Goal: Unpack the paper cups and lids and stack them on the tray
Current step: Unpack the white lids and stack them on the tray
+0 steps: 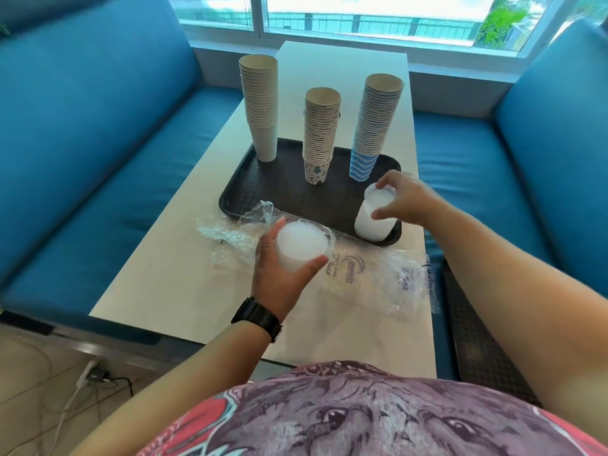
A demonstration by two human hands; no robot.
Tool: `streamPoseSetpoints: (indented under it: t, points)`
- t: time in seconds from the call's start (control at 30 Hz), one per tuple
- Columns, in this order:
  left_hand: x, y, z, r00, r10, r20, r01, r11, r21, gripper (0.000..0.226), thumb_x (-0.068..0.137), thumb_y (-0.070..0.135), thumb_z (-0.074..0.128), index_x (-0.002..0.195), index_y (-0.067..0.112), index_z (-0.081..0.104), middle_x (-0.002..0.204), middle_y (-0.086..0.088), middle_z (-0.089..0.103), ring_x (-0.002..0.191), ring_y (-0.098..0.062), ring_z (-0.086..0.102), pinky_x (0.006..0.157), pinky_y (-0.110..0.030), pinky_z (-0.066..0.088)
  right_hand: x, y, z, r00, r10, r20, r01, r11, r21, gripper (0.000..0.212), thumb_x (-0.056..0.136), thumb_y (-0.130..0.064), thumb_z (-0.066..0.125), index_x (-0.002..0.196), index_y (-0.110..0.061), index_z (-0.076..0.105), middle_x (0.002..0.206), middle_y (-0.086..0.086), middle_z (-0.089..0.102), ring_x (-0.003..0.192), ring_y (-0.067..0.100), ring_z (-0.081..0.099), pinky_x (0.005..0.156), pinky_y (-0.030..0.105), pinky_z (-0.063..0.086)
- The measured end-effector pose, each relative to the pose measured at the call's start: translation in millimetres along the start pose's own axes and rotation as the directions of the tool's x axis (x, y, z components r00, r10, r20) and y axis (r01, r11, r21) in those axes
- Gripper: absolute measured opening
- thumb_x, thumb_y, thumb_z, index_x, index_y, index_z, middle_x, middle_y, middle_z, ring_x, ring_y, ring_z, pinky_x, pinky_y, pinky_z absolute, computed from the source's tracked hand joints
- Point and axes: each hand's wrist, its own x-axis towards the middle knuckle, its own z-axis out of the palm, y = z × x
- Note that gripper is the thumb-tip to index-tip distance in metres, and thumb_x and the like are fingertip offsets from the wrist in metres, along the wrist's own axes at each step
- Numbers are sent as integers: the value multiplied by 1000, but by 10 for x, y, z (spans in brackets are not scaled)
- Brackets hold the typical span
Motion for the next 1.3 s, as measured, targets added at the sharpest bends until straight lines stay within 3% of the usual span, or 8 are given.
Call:
streamPoseSetpoints:
  t: [0.13, 0.3, 0.53, 0.77, 0.93, 1.1, 1.2, 1.3]
  points:
    - [-1, -8, -2, 1000, 3, -8, -3, 1000, 18, 97, 56, 68, 70, 140, 31, 40, 135, 11, 40, 129, -15, 43, 108, -32, 40, 90, 129, 92, 998, 8, 56, -2, 995, -98, 60, 71, -32, 83, 123, -23, 54, 126, 6, 46, 100, 19, 47, 83, 35, 47]
    - [22, -5, -9, 1000, -26, -17, 27, 999, 25, 99, 56, 66, 72, 141, 25, 41, 135, 8, 42, 127, -17, 44, 108, -40, 43, 145, 133, 201, 998, -15, 63, 24, 991, -133, 57, 72, -35, 83, 121, -26, 56, 125, 4, 44, 98, 17, 45, 86, 37, 49]
    - [17, 4, 4, 999, -48, -16, 48, 999, 25, 101, 56, 65, 75, 142, 25, 40, 134, 9, 40, 126, -16, 43, 108, -37, 42, 150, 131, 237, 997, -17, 71, 27, 989, -147, 50, 72, -37, 81, 116, -28, 58, 127, 3, 45, 100, 16, 46, 86, 34, 44]
    - [23, 41, -5, 999, -53, -11, 54, 998, 30, 102, 56, 69, 71, 143, 26, 39, 140, 3, 42, 128, -20, 44, 107, -41, 44, 135, 113, 158, 992, -8, 126, 32, 981, -192, 47, 74, -31, 81, 116, -28, 59, 133, 4, 46, 114, 23, 49, 91, 36, 46]
    - [-1, 61, -27, 998, -70, 0, 70, 997, 21, 104, 55, 69, 72, 143, 26, 38, 143, 0, 42, 130, -20, 44, 108, -42, 43, 52, -20, 94, 996, -61, 68, 74, 976, -205, 46, 78, -42, 76, 120, -28, 62, 150, 4, 37, 138, 27, 29, 110, 44, 30]
    - [-32, 45, -43, 998, -66, 5, 66, 997, 32, 94, 66, 42, 88, 143, 24, 38, 141, 2, 41, 130, -18, 41, 110, -40, 40, -274, -611, 45, 962, -259, -83, 255, 965, -58, 38, 85, -41, 69, 118, -24, 64, 132, 0, 54, 123, 20, 45, 100, 34, 37]
    - [-46, 38, -55, 999, -52, 5, 52, 998, 24, 93, 67, 39, 88, 144, 23, 38, 136, 9, 39, 131, -14, 39, 112, -32, 35, -533, -974, 41, 939, -341, 43, 339, 939, 57, 43, 83, -46, 70, 121, -25, 63, 122, -7, 58, 111, 11, 54, 90, 24, 40]
    - [-53, 60, -77, 999, -49, 16, 48, 998, 36, 93, 68, 40, 86, 146, 23, 37, 143, 5, 39, 135, -13, 37, 111, -22, 28, -694, -1185, 94, 912, -366, 184, 364, 930, 49, 58, 79, -52, 72, 130, -28, 56, 128, -8, 56, 114, 9, 54, 89, 22, 39]
